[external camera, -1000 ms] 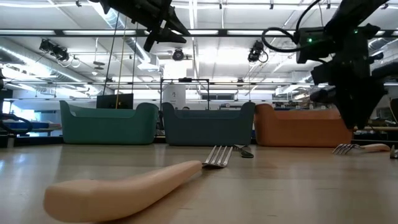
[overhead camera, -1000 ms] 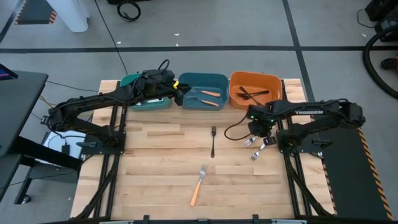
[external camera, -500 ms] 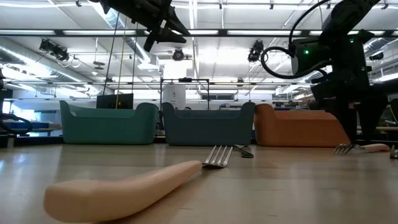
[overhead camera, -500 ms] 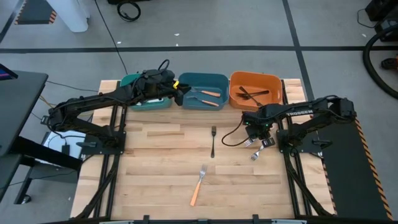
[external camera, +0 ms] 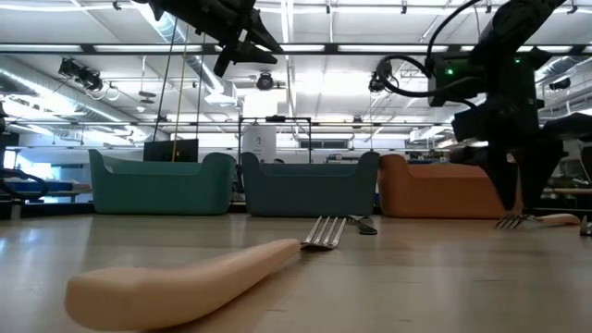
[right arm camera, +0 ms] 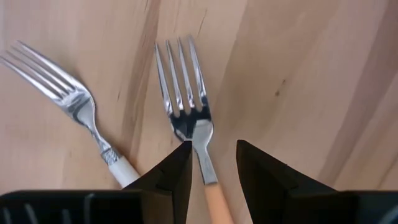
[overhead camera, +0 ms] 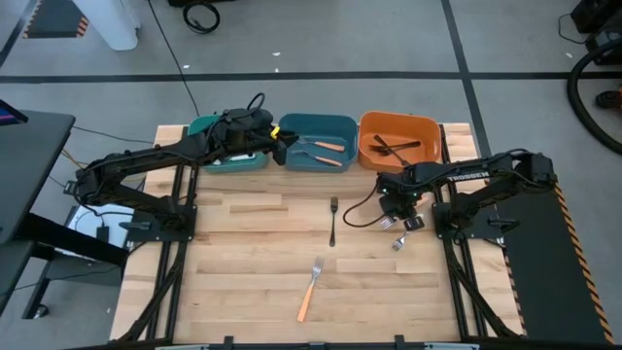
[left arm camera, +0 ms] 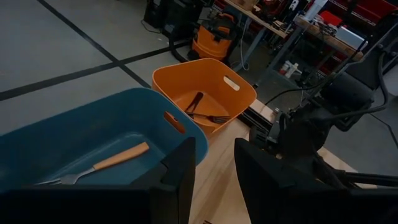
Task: Sort silverware by color (type)
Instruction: Put the top orange fork into the blue bin
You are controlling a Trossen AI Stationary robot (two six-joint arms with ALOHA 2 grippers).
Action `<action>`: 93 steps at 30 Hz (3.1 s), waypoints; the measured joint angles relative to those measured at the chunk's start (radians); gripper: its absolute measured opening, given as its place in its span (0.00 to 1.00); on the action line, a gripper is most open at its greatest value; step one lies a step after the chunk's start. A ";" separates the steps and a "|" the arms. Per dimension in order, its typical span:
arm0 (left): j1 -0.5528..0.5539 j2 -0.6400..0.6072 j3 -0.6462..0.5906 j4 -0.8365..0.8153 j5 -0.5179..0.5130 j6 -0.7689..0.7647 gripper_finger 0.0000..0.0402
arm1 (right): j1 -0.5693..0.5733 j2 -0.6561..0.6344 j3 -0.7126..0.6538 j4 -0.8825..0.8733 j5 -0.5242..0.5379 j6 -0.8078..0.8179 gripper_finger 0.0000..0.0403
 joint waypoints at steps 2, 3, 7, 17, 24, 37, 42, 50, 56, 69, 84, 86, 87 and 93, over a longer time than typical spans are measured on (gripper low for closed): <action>0.000 0.000 0.000 0.000 0.000 0.001 0.30 | 0.000 0.000 0.000 0.012 0.000 0.000 0.33; 0.000 0.000 0.000 0.000 0.000 0.001 0.30 | 0.000 0.000 0.000 0.016 0.000 0.000 0.33; 0.000 0.000 0.000 0.000 0.000 0.001 0.30 | 0.000 0.000 -0.008 0.040 -0.011 0.000 0.33; 0.000 0.000 0.000 0.000 0.000 0.001 0.30 | 0.026 0.000 -0.043 0.014 0.023 -0.004 0.33; 0.000 0.000 0.000 -0.001 0.000 0.002 0.30 | 0.032 0.058 -0.058 0.054 0.031 0.000 0.33; 0.000 0.000 -0.001 -0.019 0.000 0.003 0.30 | 0.032 0.134 0.059 -0.001 0.095 0.007 0.03; 0.000 0.000 -0.001 -0.028 0.000 0.002 0.30 | 0.032 0.135 0.185 -0.127 0.094 0.012 0.02; 0.007 0.000 -0.001 -0.030 0.000 0.000 0.30 | -0.004 0.134 0.515 -0.166 0.067 0.003 0.02; 0.018 0.000 -0.001 -0.030 -0.002 0.000 0.30 | -0.110 0.145 0.621 0.320 0.144 0.085 0.02; 0.016 0.000 -0.002 -0.050 -0.008 -0.006 0.30 | -0.231 0.320 0.620 0.743 0.199 0.152 0.02; 0.017 0.000 -0.002 -0.061 -0.007 0.001 0.30 | -0.225 0.409 0.620 0.625 0.235 0.054 0.19; 0.017 0.000 -0.002 -0.062 -0.007 0.001 0.30 | -0.221 0.402 0.620 0.624 0.280 0.054 0.23; 0.017 0.000 -0.002 -0.065 -0.007 0.001 0.30 | -0.216 0.394 0.620 0.627 0.311 0.053 0.24; 0.017 0.000 -0.002 -0.092 -0.007 0.023 0.30 | -0.208 0.351 0.620 0.687 0.388 0.061 0.27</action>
